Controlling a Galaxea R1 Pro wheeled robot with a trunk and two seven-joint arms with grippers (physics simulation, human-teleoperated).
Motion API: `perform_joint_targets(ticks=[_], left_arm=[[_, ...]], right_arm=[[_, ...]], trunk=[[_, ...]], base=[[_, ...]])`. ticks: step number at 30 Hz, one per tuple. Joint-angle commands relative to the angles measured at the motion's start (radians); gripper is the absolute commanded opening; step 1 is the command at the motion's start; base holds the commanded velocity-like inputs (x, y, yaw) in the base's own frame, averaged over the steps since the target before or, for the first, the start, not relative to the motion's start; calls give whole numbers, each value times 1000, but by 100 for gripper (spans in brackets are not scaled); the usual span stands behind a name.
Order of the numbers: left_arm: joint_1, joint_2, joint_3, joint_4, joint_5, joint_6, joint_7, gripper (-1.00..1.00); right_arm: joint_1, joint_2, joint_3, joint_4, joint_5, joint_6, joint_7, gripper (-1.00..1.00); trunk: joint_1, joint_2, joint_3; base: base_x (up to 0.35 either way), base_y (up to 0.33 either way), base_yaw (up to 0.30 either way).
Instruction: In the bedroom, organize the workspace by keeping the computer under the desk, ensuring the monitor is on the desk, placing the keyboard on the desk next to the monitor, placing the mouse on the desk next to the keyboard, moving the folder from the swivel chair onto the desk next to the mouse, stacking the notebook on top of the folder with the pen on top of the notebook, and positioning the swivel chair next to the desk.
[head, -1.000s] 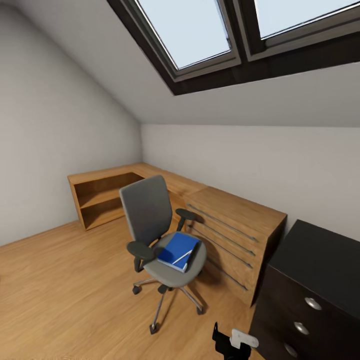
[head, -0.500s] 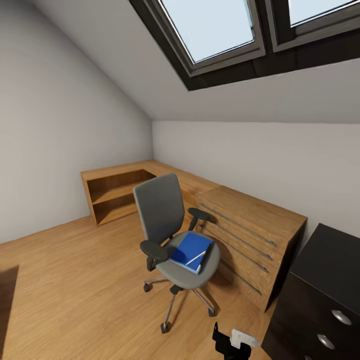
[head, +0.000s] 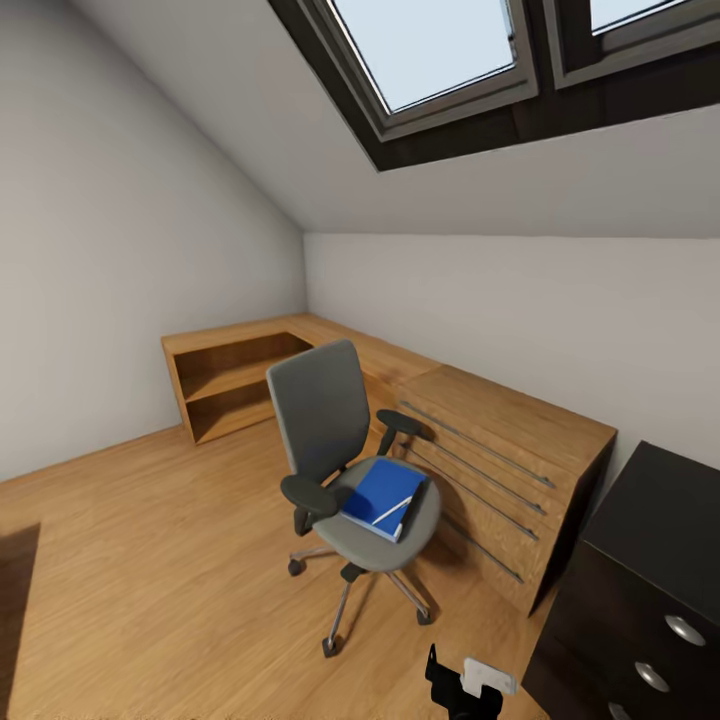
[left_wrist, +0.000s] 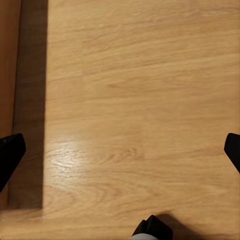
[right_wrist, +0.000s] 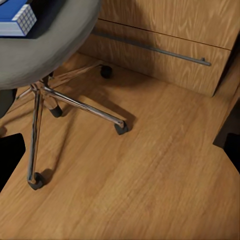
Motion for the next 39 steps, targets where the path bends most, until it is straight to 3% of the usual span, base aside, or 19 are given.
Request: perform_joint_targets(ticks=[1,18,39], left_arm=[[0,1,-2,-2,10,-3,1,100],[0,1,-4,-2,8,-5,1,100],[0,2,-4,-2,7,-7,1,100]], right_arm=[[-1,0,-8,2,0,-6,3,100],[-1,0,-8,2,0,-6,3,100],[17,-1,-5,1,2,-6,39,100]], trunk=[[0,-1,-2],[0,-1,-28],[0,-1,-30]], base=[[0,0,0],[39,40,0],[58,72,0]])
